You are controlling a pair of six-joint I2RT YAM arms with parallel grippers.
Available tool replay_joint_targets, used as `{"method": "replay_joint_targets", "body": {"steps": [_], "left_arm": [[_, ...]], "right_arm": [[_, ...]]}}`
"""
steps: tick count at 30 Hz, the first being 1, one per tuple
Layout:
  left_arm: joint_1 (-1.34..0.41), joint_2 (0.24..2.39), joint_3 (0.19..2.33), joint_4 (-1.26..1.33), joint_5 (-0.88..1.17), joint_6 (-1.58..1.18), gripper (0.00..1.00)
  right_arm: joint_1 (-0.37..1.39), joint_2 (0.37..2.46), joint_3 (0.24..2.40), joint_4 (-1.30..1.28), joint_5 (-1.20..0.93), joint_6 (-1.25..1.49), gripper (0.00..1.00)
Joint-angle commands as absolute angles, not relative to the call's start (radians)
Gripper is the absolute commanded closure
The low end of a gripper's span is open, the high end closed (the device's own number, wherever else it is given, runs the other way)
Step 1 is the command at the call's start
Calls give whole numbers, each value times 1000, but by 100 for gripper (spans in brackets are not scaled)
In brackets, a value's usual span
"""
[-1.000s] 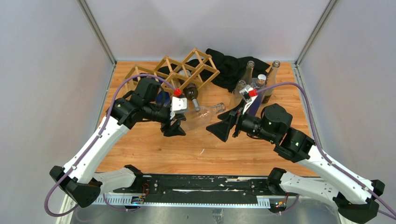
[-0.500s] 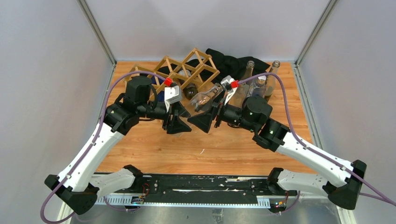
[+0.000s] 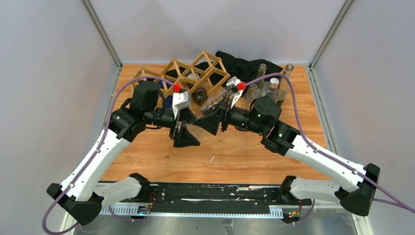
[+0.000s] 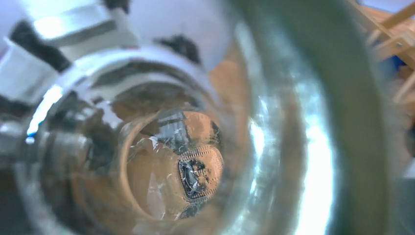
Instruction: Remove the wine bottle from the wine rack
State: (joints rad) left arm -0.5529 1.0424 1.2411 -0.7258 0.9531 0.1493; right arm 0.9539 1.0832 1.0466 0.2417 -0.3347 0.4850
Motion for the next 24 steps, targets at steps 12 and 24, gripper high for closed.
{"method": "replay_joint_targets", "body": {"steps": [12, 24], "left_arm": [[-339, 1177, 1464, -959, 810, 307, 0], [-295, 1236, 1500, -968, 630, 356, 0]], "right_arm": [[884, 903, 1054, -381, 292, 241, 100], [579, 838, 932, -476, 480, 260, 100]]}}
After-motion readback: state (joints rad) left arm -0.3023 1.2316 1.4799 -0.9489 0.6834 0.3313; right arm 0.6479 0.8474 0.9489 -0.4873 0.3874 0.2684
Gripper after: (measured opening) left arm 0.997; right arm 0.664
